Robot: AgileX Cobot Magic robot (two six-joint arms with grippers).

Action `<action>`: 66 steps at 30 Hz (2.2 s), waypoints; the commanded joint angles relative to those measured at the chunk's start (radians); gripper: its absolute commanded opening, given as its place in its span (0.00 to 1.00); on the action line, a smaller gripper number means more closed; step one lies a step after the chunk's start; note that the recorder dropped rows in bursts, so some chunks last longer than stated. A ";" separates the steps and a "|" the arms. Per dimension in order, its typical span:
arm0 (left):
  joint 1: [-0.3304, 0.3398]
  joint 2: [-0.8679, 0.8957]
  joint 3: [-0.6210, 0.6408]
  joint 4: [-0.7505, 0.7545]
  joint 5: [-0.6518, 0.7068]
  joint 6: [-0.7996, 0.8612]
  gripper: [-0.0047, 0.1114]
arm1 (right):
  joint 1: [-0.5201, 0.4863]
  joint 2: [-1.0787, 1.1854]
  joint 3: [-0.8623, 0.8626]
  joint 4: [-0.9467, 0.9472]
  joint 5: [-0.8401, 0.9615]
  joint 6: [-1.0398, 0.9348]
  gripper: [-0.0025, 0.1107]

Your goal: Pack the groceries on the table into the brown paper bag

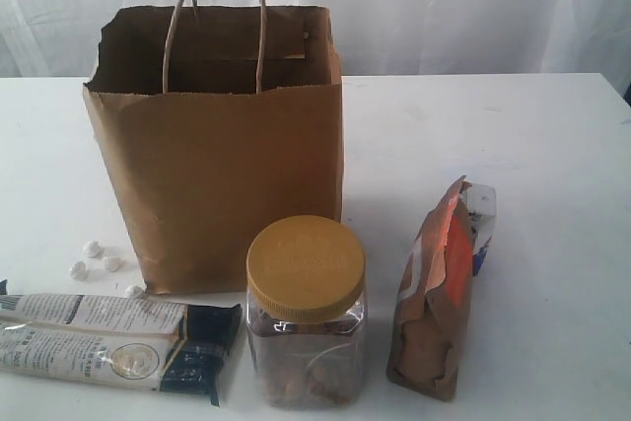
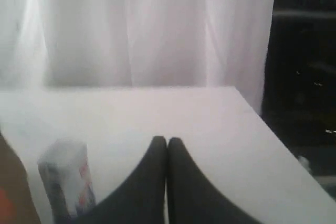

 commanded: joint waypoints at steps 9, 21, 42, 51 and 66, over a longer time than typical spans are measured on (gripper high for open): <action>-0.004 -0.005 0.001 0.071 0.106 0.090 0.04 | -0.008 -0.004 0.000 0.276 -0.482 0.565 0.02; -0.004 -0.005 0.001 0.164 0.149 -0.049 0.04 | -0.008 -0.004 -0.198 -0.118 0.060 0.524 0.02; -0.004 -0.005 0.001 0.195 0.133 -0.047 0.04 | 0.077 0.967 -0.738 0.305 0.989 -0.359 0.02; -0.004 -0.005 0.001 0.211 0.181 -0.071 0.04 | 0.205 0.894 -0.872 0.260 1.025 -0.243 0.02; -0.004 -0.005 0.001 -0.023 0.143 -0.171 0.04 | 0.259 0.896 -0.917 0.800 0.671 -0.514 0.02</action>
